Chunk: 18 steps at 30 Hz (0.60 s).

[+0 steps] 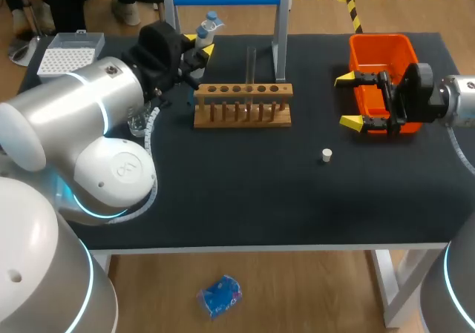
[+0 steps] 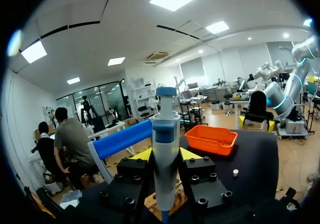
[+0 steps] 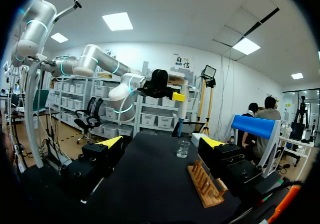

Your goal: Invert the test tube, pick up the pipette, mount the tip to pipette, aspirate from beaker and dispense into the tube, eject the tip, return the pipette, and cap with the stopper.

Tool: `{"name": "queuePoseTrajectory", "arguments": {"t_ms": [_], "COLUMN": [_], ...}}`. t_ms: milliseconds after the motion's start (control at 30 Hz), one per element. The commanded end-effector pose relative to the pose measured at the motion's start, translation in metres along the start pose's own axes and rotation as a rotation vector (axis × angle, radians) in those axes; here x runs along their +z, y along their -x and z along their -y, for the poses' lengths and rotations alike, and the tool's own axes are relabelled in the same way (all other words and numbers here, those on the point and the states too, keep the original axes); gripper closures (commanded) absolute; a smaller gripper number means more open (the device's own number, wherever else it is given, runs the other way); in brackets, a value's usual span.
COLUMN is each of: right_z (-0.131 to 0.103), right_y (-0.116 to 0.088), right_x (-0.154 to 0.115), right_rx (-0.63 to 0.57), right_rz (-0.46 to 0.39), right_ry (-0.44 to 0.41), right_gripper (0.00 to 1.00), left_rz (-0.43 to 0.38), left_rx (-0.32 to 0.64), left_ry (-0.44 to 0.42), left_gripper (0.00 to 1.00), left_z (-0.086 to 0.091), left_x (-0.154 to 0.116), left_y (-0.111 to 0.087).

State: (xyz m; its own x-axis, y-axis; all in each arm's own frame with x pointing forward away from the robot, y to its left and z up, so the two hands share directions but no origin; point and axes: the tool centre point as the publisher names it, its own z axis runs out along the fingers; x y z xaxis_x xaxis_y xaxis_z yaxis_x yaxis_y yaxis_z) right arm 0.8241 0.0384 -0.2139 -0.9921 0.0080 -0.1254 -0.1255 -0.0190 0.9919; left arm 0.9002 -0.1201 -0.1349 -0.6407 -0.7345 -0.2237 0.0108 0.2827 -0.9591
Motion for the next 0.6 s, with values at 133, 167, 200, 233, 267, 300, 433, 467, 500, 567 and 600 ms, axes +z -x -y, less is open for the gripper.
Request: {"name": "queuePoseTrajectory", "arguments": {"t_ms": [133, 167, 200, 233, 267, 300, 433, 467, 500, 567, 600], "right_z": [-0.001, -0.001, -0.001, -0.001, -0.001, -0.001, -0.001, -0.001, -0.001, -0.001, -0.001], "right_y": [-0.001, -0.001, -0.001, -0.001, -0.001, -0.001, -0.001, -0.001, -0.001, -0.001, -0.001], "right_x": [0.0, 0.0, 0.0, 0.0, 0.0, 0.0, 0.0, 0.0, 0.0, 0.0, 0.0], "right_rx": [0.0, 0.0, 0.0, 0.0, 0.0, 0.0, 0.0, 0.0, 0.0, 0.0, 0.0], "right_rz": [0.001, 0.001, 0.001, 0.001, 0.001, 0.001, 0.001, 0.001, 0.001, 0.001, 0.001], "right_ry": [-0.002, -0.002, -0.002, -0.002, -0.002, -0.002, -0.002, -0.002, -0.002, -0.002, -0.002], "right_gripper": [0.0, 0.0, 0.0, 0.0, 0.0, 0.0, 0.0, 0.0, 0.0, 0.0, 0.0], "left_rz": [-0.014, -0.014, -0.014, -0.014, -0.014, 0.005, 0.056, 0.059, 0.078, 0.084, 0.095], "left_rx": [0.0, 0.0, 0.0, 0.0, 0.0, 0.002, -0.018, -0.024, -0.019, -0.023, -0.027], "left_ry": [-0.007, -0.007, -0.007, -0.007, -0.007, -0.001, -0.016, -0.024, -0.022, -0.038, -0.039], "left_gripper": [1.0, 1.0, 1.0, 1.0, 1.0, 1.0, 1.0, 1.0, 1.0, 1.0, 1.0], "left_z": [-0.001, -0.001, -0.001, -0.001, -0.001, -0.003, -0.008, -0.008, -0.008, -0.008, -0.008], "left_x": [-0.001, -0.001, -0.001, -0.001, -0.001, 0.001, 0.015, 0.018, 0.023, 0.031, 0.035], "left_y": [0.004, 0.004, 0.004, 0.004, 0.004, 0.01, 0.039, 0.044, 0.052, 0.063, 0.069]}}
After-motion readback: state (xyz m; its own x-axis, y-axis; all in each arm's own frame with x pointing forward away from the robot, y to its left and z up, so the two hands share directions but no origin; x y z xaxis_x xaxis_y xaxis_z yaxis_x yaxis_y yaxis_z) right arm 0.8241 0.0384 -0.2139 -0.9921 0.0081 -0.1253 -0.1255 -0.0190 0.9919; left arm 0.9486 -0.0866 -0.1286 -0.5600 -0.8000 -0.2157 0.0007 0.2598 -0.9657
